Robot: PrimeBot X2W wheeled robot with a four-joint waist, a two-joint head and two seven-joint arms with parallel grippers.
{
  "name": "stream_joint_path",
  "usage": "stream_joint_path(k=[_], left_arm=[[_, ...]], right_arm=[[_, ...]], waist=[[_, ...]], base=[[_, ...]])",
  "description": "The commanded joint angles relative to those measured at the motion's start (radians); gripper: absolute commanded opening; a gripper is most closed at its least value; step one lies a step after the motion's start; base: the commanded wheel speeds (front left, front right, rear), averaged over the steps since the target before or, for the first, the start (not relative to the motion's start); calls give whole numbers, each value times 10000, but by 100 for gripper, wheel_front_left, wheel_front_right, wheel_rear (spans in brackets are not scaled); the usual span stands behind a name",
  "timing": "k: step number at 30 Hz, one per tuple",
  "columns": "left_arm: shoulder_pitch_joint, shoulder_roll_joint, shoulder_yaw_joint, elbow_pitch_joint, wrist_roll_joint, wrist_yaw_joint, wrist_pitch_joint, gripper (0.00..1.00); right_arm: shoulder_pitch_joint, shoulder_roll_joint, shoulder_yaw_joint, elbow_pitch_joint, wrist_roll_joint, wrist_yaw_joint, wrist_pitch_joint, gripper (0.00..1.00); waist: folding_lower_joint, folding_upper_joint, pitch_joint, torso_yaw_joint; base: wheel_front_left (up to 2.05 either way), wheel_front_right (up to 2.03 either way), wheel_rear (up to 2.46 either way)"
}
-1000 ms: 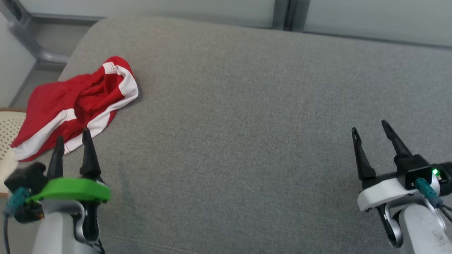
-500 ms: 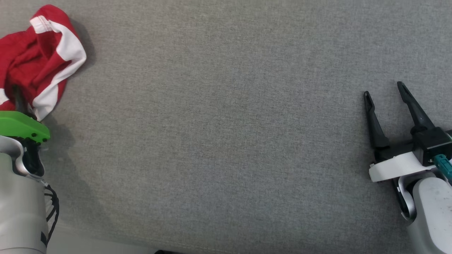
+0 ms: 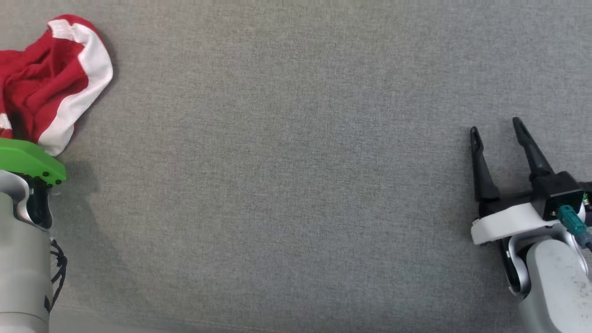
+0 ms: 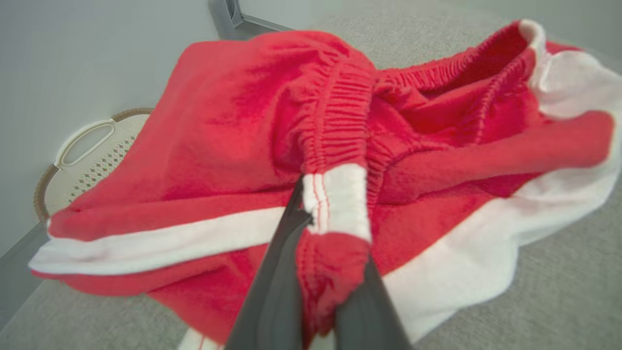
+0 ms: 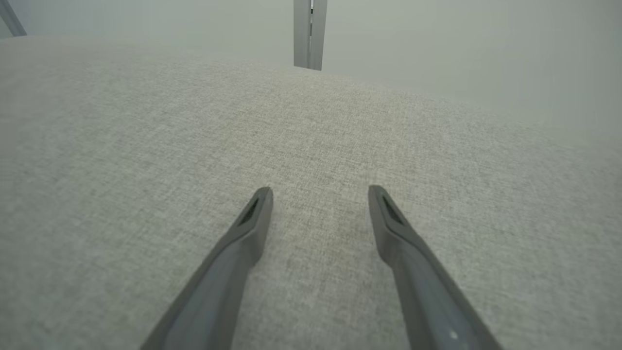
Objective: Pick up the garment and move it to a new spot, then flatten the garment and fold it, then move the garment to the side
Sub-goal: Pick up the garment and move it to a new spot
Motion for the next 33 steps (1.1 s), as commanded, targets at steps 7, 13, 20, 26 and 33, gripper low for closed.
stream_joint_path(k=[7,13,20,26,33], left_arm=[[-53,172,-765,-1327,66,-309,-65,0],[838,231,-2125,-4416,-995,-319,1151,0],[2500,424,-3383,-9034,-2289,-323,3012,0],[3748,-439,-4448,-12083,-2938,79,4204,0],[4472,-1430,-5587,-12046,-3377,298,4663,0]], right_arm=[[632,548,35,377,201,-12,23,100],[1149,905,-147,492,443,-12,21,100],[1550,1025,-422,393,562,-12,21,100],[1664,1054,-309,427,905,-12,21,100],[1569,1053,-105,476,1175,-12,21,100]], waist=[[-1,0,-1959,-180],[-1,0,-3034,-660],[-1,0,-3409,-1456],[-1,0,-3417,-2436],[-1,0,-3298,-3628]], base=[[0,0,0],[0,0,0],[0,0,0],[0,0,0],[0,0,0]])
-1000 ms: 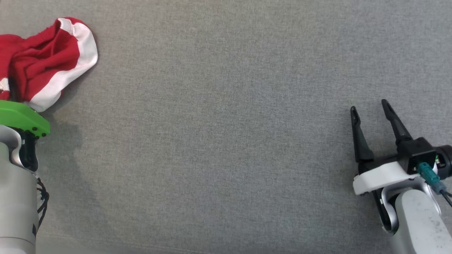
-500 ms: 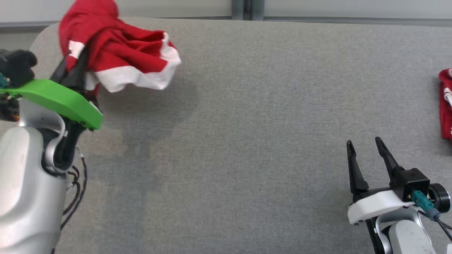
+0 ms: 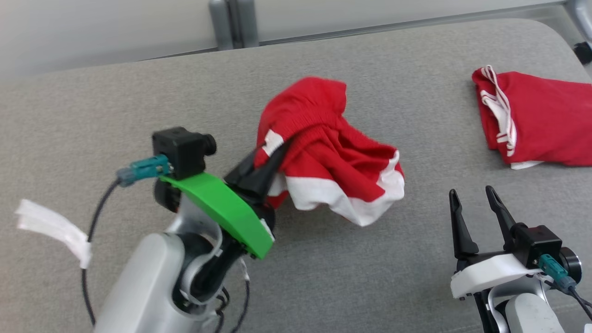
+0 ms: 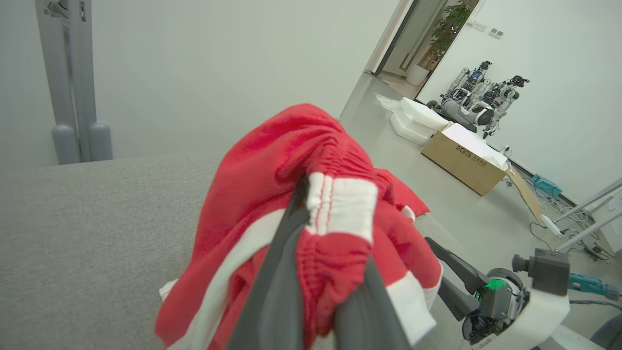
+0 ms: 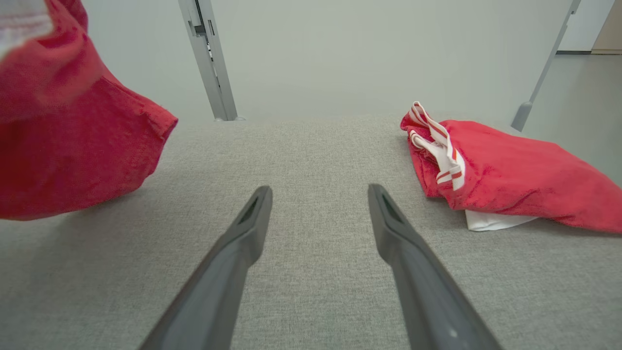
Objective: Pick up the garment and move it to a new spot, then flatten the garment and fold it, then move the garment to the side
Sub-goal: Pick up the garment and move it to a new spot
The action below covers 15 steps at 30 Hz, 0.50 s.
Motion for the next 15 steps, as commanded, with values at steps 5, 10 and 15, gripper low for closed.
stream_joint_path(k=[5,10,15], left_arm=[[452,-239,-470,2309,63,21,-76,0],[98,-320,-630,5092,873,45,-1292,0],[-137,-533,-838,6996,1525,-150,-2948,53]], right_arm=[[92,-2,49,137,54,-14,4,100],[240,-6,218,249,76,-14,4,100],[424,-7,174,329,-40,-14,4,100]], waist=[[0,-1,-9,-1476],[0,-1,-158,-1743],[0,-1,-485,-1612]], base=[[0,0,0],[0,0,0],[0,0,0]])
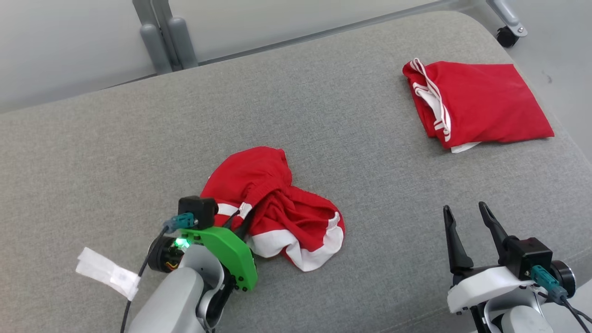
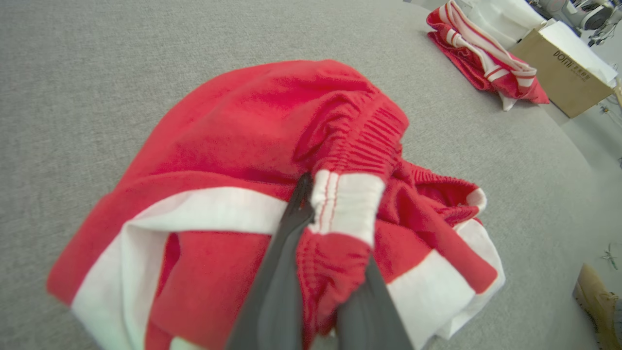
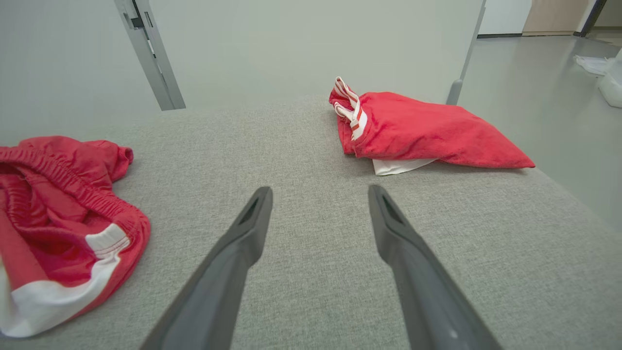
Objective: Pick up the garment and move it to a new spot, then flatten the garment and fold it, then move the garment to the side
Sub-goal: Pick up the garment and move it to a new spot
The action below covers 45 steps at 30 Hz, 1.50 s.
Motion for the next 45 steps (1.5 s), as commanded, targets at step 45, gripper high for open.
stream_joint_path(k=[45], left_arm=[[6205,-728,5022,-3789,3442,-206,-2767,100]], right_arm=[[1416,-14,-636,-75,-851,-14,4,100]], waist=[[0,-1,-1851,3121]], base=[[0,0,0]])
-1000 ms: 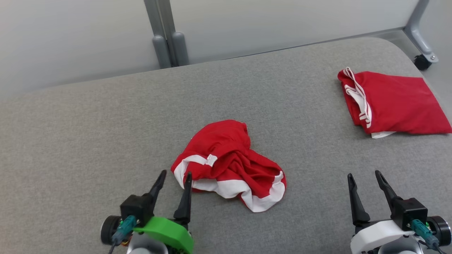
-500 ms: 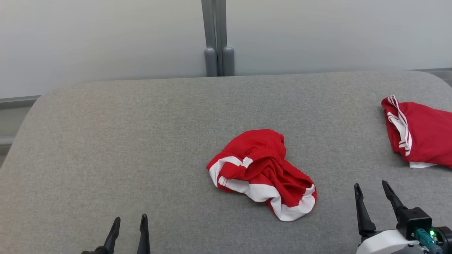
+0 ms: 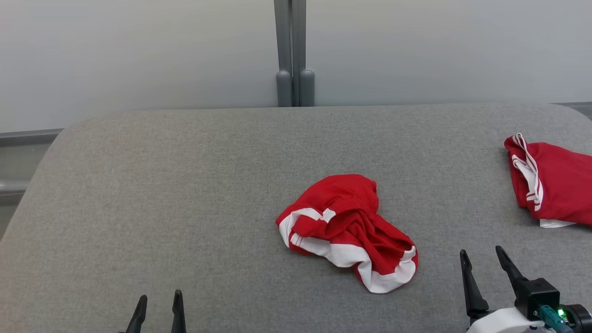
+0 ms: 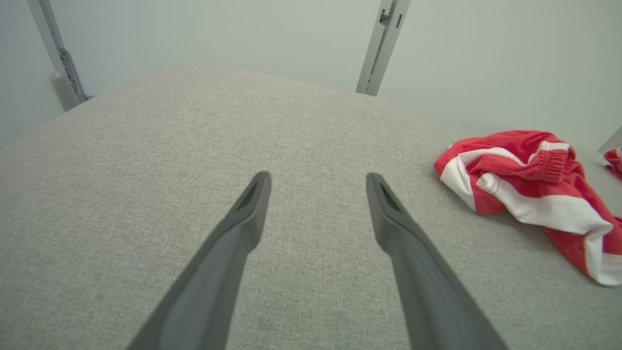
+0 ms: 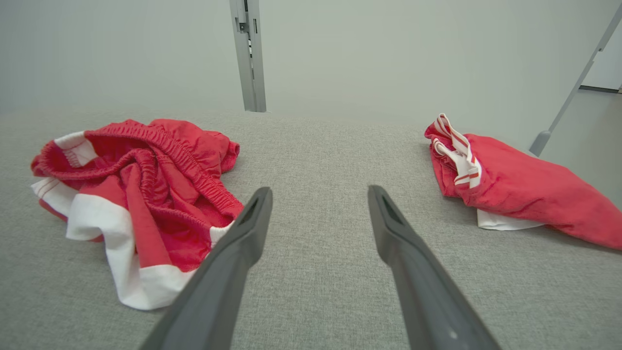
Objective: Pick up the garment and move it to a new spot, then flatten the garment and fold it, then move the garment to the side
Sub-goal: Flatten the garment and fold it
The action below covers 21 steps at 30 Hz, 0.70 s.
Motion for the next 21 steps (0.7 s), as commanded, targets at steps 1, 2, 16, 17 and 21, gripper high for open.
stream_joint_path(k=[1,2,16,17,21], left_arm=[[-94,-2,-18,-48,34,-47,4,100],[-175,-2,-101,-57,41,-67,4,100],[-4878,17,-5322,1123,-826,-341,392,100],[-5359,20,-5881,1325,-1029,-341,566,100],[-6710,30,-7225,2234,-1482,-333,1326,100]], right_arm=[[-96,-24,42,28,41,-14,4,100],[-135,-25,38,22,59,-14,4,100],[-1096,-19,486,-181,151,-14,4,100],[-1229,-20,479,-206,243,-14,4,100],[-1596,-16,593,-200,554,-15,4,100]], waist=[[0,-1,32,-63],[0,-1,56,-105],[0,-1,1431,-1843],[0,-1,1662,-2064],[0,-1,2435,-2925]], base=[[0,0,0],[0,0,0],[0,0,0],[0,0,0],[0,0,0]])
